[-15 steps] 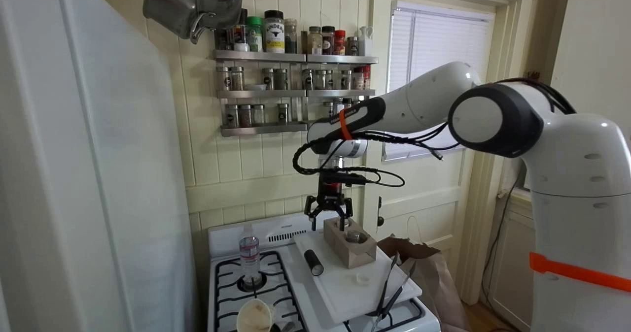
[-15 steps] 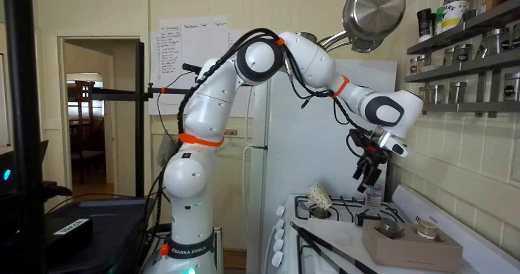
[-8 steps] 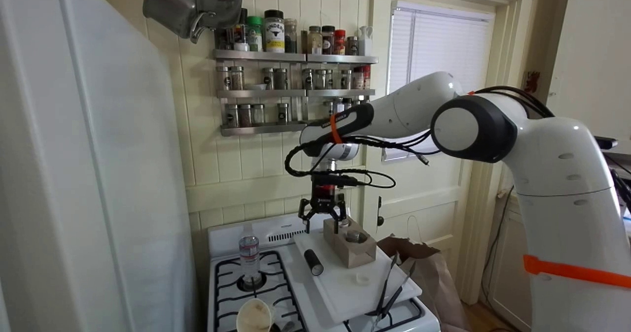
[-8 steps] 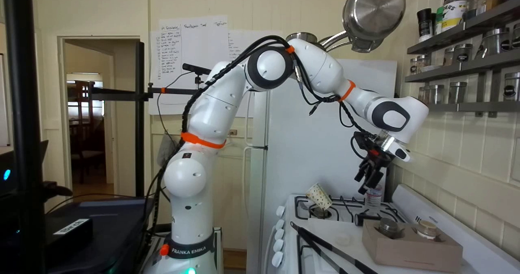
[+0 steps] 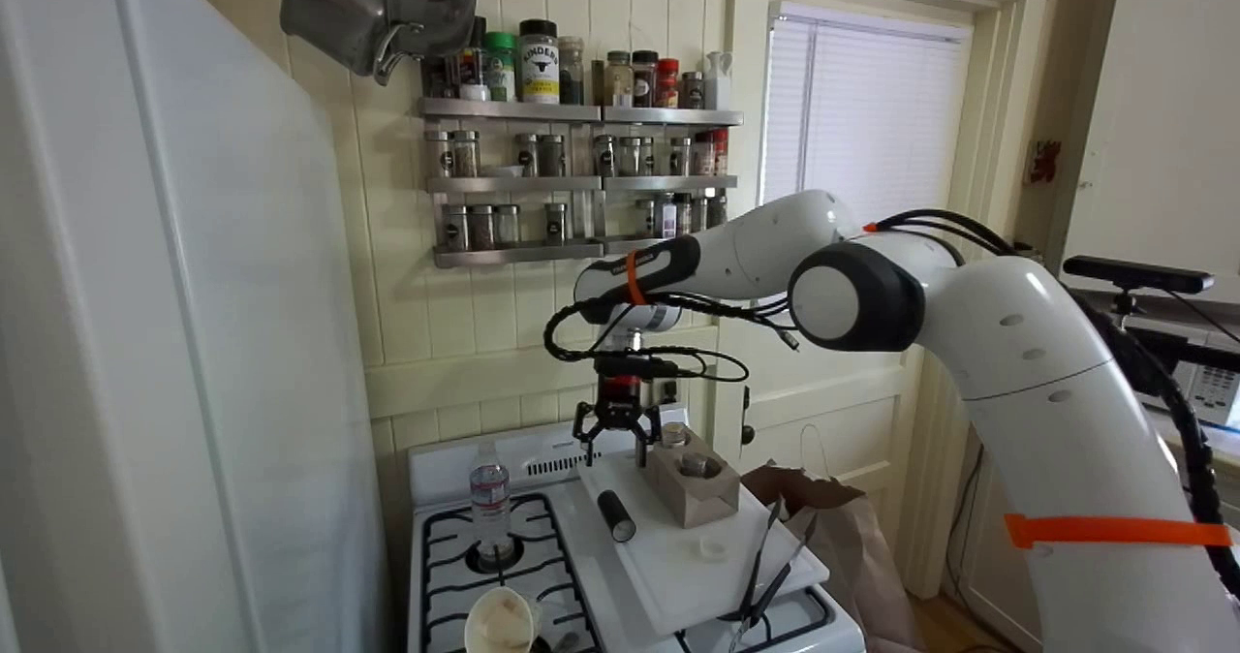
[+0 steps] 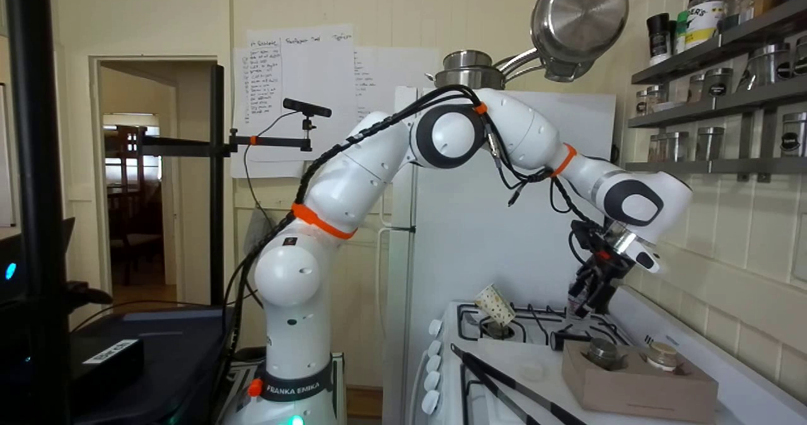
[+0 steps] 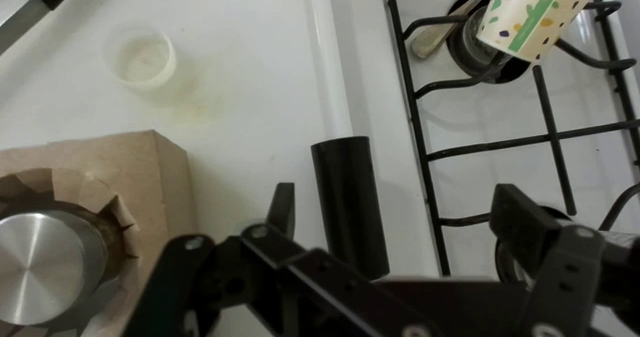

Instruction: Put the black bottle upright

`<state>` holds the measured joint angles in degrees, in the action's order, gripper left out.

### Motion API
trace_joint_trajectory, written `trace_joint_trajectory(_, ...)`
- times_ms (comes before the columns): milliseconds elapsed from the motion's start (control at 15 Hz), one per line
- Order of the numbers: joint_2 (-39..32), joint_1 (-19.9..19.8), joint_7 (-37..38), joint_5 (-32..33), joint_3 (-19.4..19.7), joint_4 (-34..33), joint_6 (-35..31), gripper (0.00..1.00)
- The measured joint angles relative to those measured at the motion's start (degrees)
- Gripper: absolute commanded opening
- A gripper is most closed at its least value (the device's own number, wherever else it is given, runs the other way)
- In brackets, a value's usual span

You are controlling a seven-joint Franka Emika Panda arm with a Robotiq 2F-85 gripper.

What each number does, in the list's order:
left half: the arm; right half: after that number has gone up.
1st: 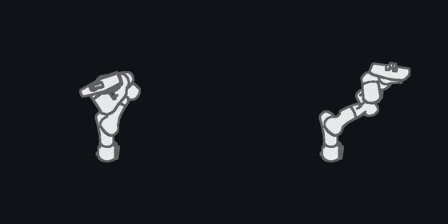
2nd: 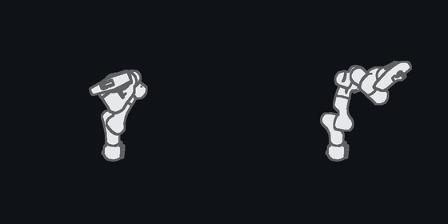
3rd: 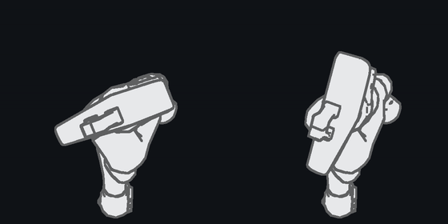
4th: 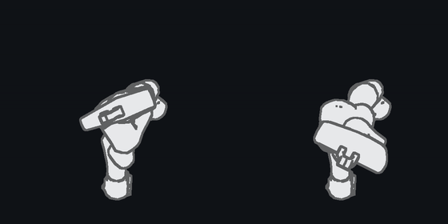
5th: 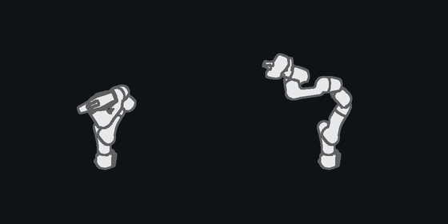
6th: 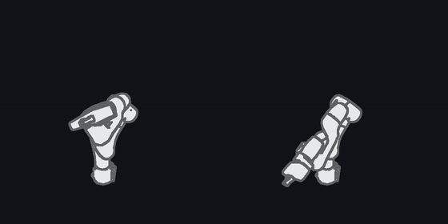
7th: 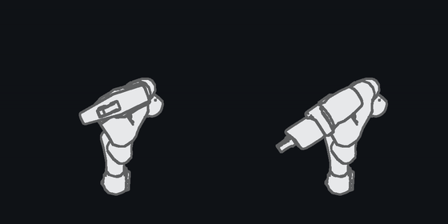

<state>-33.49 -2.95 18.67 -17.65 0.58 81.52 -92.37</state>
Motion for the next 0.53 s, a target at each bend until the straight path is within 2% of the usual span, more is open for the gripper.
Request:
trace_joint_trajectory(267, -7.27, 1.00, 3.69, 2.52, 0.47, -9.26, 3.55, 1.00)
trace_joint_trajectory(533, -8.53, 1.27, 4.19, 2.66, 0.55, -10.81, 3.73, 1.00)
